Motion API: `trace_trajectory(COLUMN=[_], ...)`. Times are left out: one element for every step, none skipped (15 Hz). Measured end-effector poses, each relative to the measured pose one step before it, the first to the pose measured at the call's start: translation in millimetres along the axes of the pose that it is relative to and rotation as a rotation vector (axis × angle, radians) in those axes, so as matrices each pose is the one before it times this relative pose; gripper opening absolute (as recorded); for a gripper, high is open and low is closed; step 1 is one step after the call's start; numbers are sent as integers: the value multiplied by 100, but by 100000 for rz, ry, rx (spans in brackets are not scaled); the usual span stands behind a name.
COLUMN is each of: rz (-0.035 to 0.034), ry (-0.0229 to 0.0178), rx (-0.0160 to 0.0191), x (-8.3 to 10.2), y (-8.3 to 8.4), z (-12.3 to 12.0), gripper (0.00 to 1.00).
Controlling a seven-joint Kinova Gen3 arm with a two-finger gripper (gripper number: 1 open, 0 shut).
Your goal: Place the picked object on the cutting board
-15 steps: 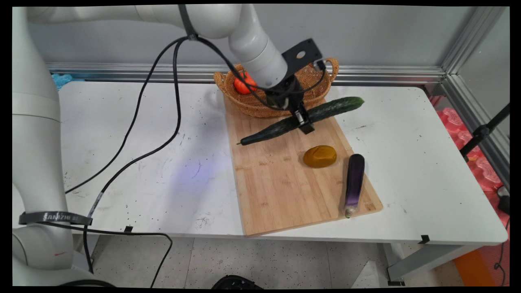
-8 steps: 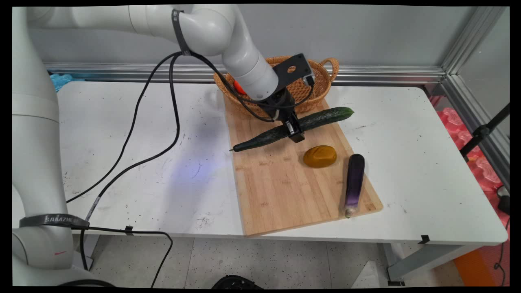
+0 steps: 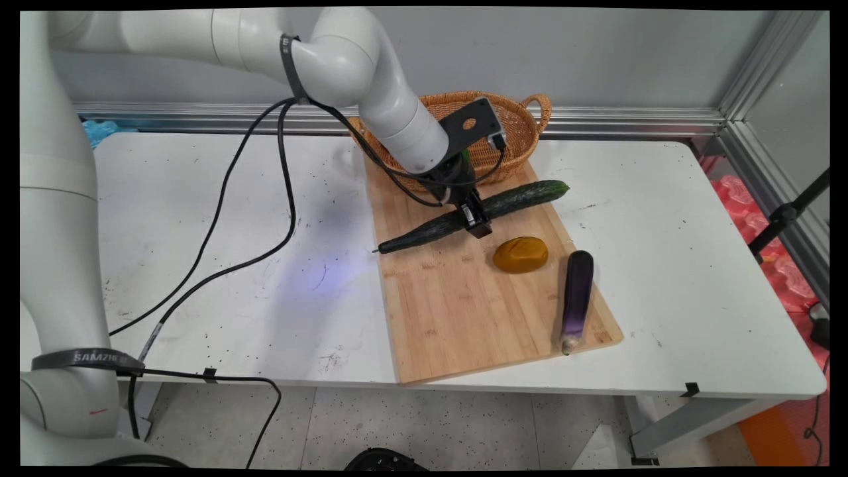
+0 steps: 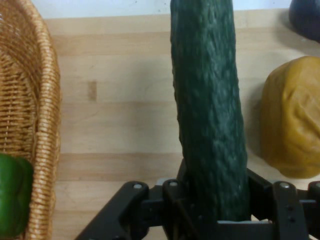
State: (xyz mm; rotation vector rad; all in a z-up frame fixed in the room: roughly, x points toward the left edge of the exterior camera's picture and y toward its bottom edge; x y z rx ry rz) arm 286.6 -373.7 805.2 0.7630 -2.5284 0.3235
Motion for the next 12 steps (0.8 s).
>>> trace_trajectory(rz=[-268, -185, -224, -169, -210, -84, -107, -44, -74, -72, -32, -12], ry=[208, 147, 213, 134, 222, 166, 203, 146, 160, 186, 214, 207], rx=[14, 14, -2, -38, -55, -127, -210, -240, -381, -492, -461, -379], x=[-86, -43, -52, -28, -40, -15, -24, -13, -19, -23, -3, 11], y=[-18, -16, -10, -1, 2, 21, 35, 33, 51, 68, 57, 49], z=[200, 120, 175, 118, 166, 115, 169, 109, 164, 165, 136, 86], gripper=[0, 0, 0, 0, 100, 100, 100, 100, 100, 100, 100, 100])
